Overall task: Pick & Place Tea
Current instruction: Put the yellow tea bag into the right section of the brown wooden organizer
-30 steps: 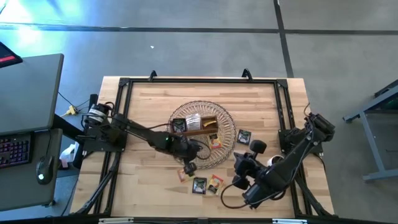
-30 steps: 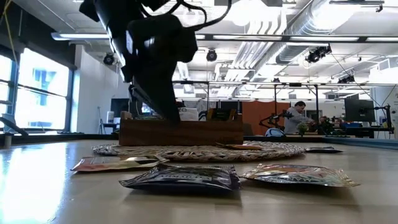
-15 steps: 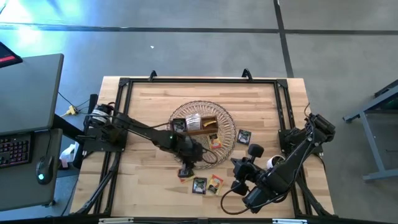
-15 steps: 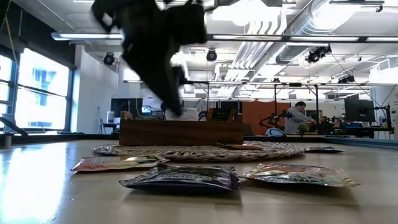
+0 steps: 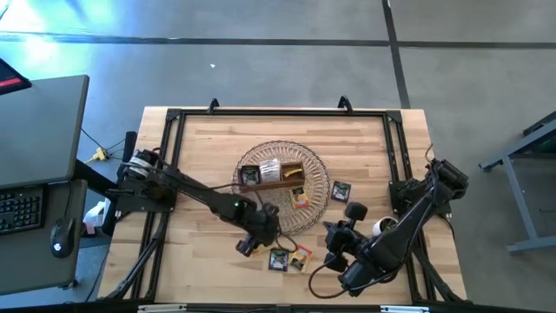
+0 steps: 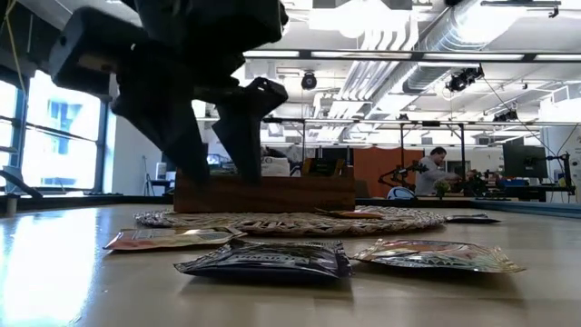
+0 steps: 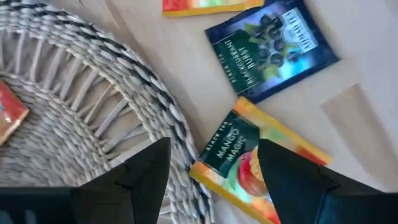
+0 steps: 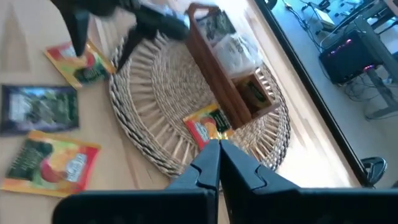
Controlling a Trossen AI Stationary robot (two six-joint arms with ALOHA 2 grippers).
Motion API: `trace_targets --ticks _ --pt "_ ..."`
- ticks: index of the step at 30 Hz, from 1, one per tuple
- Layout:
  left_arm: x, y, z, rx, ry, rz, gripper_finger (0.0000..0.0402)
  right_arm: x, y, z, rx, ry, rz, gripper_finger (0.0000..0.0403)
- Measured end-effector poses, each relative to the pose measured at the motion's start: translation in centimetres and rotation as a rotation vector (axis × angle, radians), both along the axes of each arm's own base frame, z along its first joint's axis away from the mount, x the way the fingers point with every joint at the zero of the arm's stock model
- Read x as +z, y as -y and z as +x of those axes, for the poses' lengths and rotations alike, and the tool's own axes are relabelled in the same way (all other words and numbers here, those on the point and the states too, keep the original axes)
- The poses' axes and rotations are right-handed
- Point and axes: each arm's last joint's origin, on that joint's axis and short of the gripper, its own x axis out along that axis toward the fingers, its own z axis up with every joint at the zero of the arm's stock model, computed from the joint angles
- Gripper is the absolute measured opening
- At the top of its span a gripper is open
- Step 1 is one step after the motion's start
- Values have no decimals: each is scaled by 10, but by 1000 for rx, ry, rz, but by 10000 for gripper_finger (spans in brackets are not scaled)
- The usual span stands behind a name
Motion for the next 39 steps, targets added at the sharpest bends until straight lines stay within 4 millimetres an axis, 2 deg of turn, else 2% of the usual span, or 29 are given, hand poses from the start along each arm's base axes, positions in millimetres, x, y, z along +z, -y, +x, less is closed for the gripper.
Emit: trace_targets --ticks 6,11,15,22,32,34,39 --pt "-26 -2 4 54 -75 59 239 -35 4 -5 7 -76 5 4" --pt "-41 -1 8 91 -102 79 239 -38 10 -1 -10 -96 5 10" --pt "-42 -2 8 194 -101 76 230 -38 16 4 -34 -91 10 11" --pt "-42 -8 11 375 -92 12 162 -38 19 7 -45 -86 16 12" --pt "-43 -9 12 402 -94 -8 35 -38 19 8 -45 -81 24 12" --pt "-38 -9 13 425 -72 -21 14 -38 19 8 -45 -81 24 12" --pt "-25 -10 10 510 -60 -113 4 -38 19 8 -45 -81 25 12"
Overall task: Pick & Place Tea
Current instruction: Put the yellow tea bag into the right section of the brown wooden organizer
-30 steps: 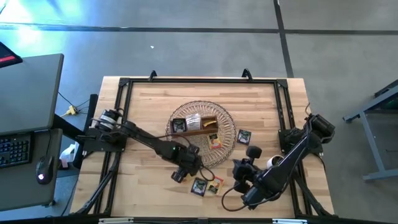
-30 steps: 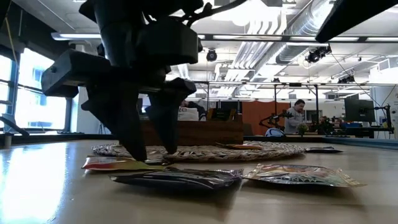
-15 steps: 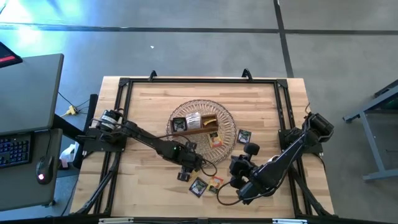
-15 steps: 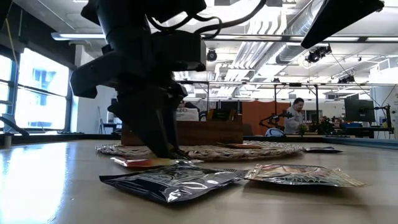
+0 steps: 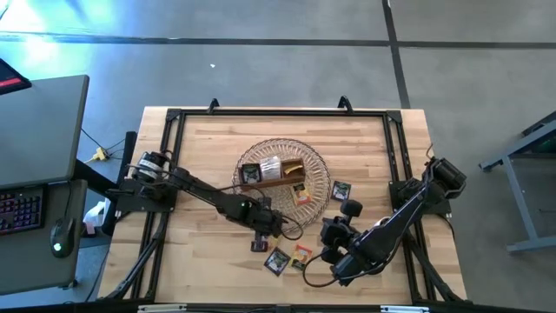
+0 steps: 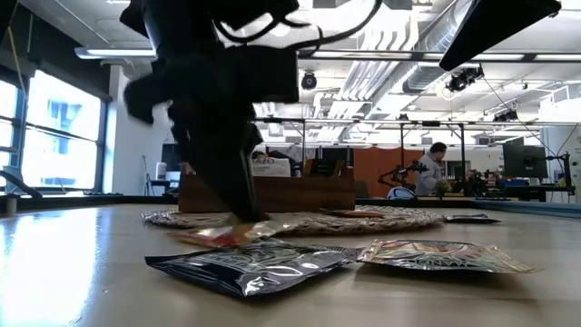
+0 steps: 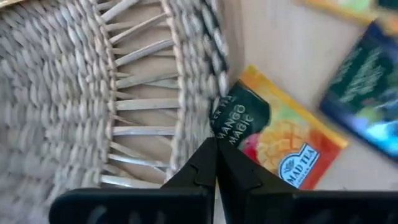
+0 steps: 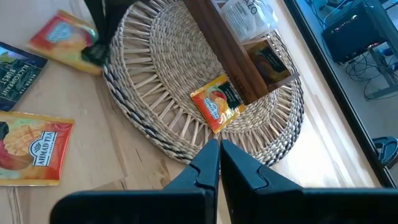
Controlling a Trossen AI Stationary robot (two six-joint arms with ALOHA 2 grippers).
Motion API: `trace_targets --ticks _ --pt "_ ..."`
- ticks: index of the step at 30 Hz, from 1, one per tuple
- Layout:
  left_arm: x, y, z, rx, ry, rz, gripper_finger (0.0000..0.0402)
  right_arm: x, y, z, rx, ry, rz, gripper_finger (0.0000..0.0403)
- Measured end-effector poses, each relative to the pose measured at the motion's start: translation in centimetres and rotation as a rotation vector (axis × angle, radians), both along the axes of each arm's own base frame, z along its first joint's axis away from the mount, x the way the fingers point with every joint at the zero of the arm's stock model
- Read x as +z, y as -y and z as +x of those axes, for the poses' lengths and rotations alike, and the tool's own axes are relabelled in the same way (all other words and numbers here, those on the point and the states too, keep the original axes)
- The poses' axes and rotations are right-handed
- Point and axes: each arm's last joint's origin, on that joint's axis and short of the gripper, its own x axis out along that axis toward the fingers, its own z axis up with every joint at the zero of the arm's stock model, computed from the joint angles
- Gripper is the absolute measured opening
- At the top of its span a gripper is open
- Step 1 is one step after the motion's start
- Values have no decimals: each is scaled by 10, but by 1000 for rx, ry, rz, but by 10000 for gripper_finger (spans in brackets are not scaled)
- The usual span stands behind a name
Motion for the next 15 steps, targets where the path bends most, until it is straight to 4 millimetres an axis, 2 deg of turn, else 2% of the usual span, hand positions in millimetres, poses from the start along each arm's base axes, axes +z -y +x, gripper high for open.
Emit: trace_targets --ticks 4,8,11,13,15 --pt "30 -1 2 56 60 -3 1 0 0 0 0 0 -1 12" --pt "65 -10 9 207 175 182 1 0 0 0 0 3 -3 12" --pt "88 -26 19 327 270 370 1 0 0 0 0 4 -3 12" --pt "104 -40 27 386 325 422 1 0 0 0 0 5 -4 12" --pt "111 -57 33 431 350 429 1 0 0 0 0 5 -2 12"
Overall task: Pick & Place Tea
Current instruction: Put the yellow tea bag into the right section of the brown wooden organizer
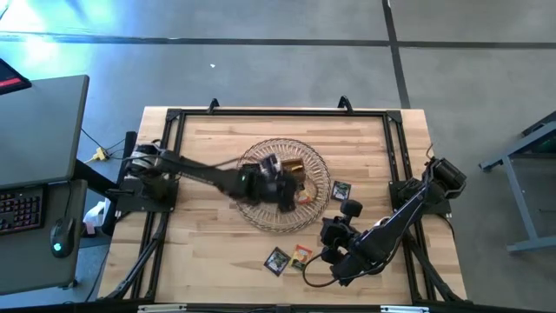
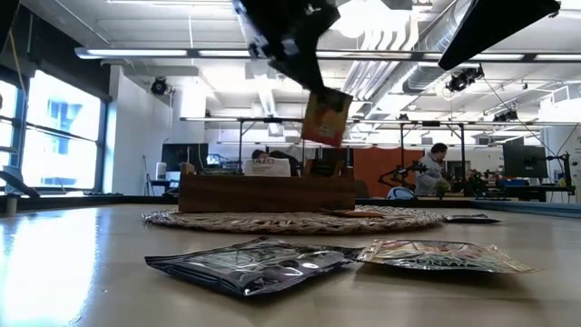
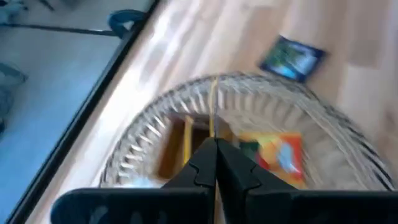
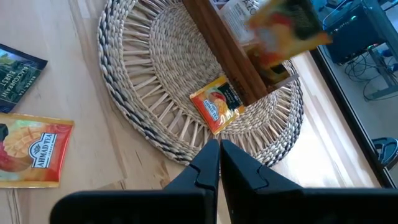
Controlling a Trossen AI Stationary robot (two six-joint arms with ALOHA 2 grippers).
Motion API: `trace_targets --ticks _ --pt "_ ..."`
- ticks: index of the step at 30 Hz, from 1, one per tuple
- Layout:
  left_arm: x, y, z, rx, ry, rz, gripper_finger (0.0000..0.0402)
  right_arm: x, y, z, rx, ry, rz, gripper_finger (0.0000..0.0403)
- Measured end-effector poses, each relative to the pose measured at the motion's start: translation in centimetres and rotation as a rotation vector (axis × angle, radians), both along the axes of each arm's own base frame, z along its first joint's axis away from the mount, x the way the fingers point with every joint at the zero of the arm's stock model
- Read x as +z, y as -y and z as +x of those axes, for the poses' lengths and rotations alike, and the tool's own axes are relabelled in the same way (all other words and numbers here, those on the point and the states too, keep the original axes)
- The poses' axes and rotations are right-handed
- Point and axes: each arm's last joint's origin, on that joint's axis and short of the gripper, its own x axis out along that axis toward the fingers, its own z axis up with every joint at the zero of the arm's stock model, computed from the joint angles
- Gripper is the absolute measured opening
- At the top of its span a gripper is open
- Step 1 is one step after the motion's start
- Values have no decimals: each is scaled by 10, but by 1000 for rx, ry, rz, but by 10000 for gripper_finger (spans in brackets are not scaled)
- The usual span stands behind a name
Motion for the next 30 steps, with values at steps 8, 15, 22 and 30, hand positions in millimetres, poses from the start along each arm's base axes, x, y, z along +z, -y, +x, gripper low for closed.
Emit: trace_targets --ticks 8,15,22,30 --pt "-19 -59 6 65 46 -175 1 0 0 0 0 -4 -2 12" --pt "-33 -67 -1 163 16 -71 1 0 1 -1 0 -9 -6 12" --pt "-38 -77 2 153 29 -144 1 0 1 -1 0 -5 -7 12" --pt "-66 -79 21 132 42 -141 1 0 0 0 0 -3 -1 12"
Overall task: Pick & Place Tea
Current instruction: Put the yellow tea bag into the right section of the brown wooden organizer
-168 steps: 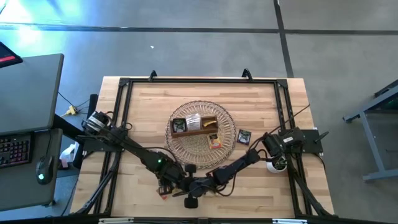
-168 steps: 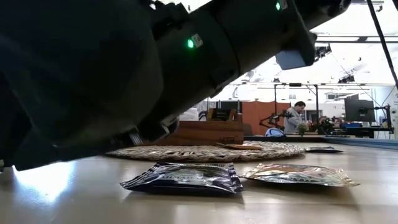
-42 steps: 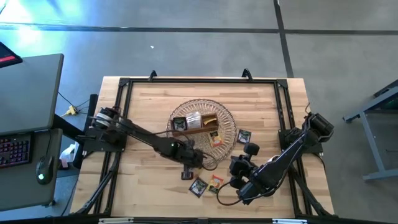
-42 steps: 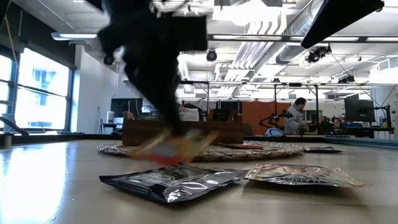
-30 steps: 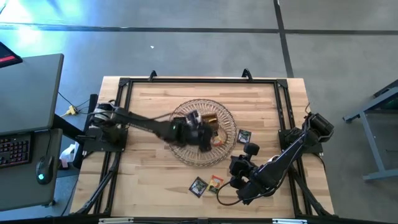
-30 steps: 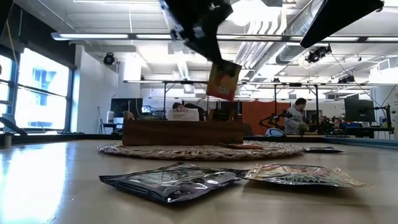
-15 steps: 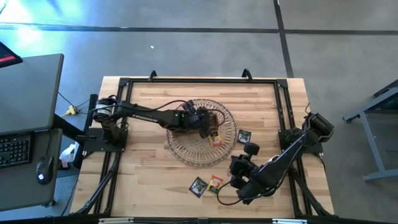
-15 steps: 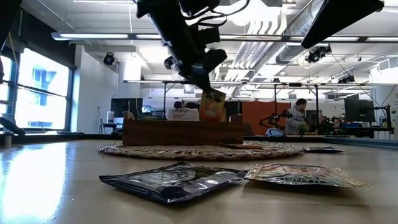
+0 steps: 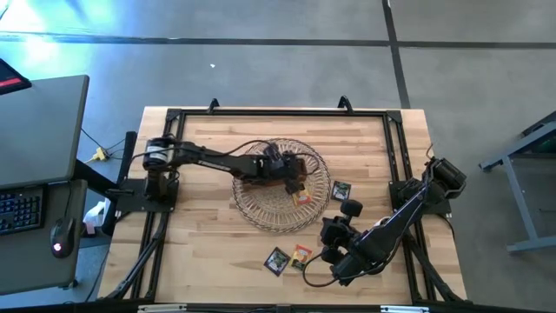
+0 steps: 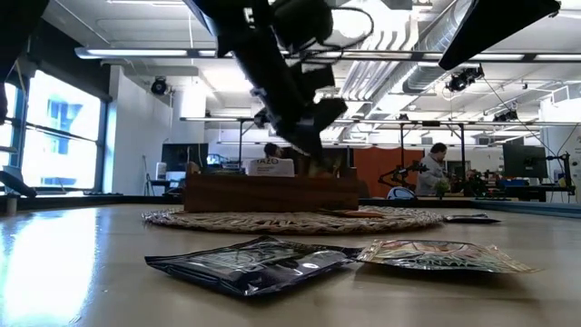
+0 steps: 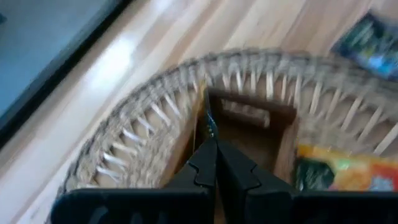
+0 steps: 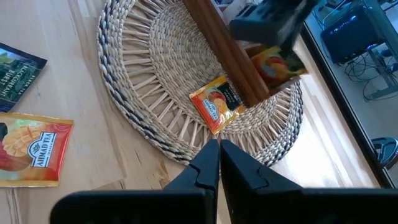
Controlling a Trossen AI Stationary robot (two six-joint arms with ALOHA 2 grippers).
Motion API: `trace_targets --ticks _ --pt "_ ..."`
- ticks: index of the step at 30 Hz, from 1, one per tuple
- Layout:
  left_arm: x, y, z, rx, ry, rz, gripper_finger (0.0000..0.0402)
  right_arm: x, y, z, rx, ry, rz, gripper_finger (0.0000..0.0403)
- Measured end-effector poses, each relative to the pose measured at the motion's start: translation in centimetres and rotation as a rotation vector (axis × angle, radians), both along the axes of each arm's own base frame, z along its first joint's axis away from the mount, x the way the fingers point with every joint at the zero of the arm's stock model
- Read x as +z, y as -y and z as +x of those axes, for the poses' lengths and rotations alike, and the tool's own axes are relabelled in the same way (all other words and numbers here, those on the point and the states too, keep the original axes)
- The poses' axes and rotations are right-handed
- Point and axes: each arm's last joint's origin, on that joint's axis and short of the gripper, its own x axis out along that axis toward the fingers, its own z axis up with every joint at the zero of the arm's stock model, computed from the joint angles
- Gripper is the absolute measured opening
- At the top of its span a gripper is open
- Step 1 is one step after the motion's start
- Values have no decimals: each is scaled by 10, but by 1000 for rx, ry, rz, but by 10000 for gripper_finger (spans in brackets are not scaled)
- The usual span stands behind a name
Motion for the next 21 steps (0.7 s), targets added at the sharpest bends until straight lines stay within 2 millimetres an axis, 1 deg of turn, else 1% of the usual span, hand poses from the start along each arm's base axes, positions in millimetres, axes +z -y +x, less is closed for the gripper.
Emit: trace_targets --ticks 3,8,11,15,21 --pt "-10 0 2 -1 -30 -1 1 0 0 0 0 0 0 12" --pt "-11 0 2 -22 -45 2 1 0 0 0 0 0 0 12" --pt "-11 0 1 -26 -53 5 10 0 0 0 0 4 1 12" --pt "-12 0 1 -40 -75 35 40 0 -1 1 0 11 5 12" --pt "-11 -1 0 -9 -86 86 101 1 -1 2 -1 41 -3 12"
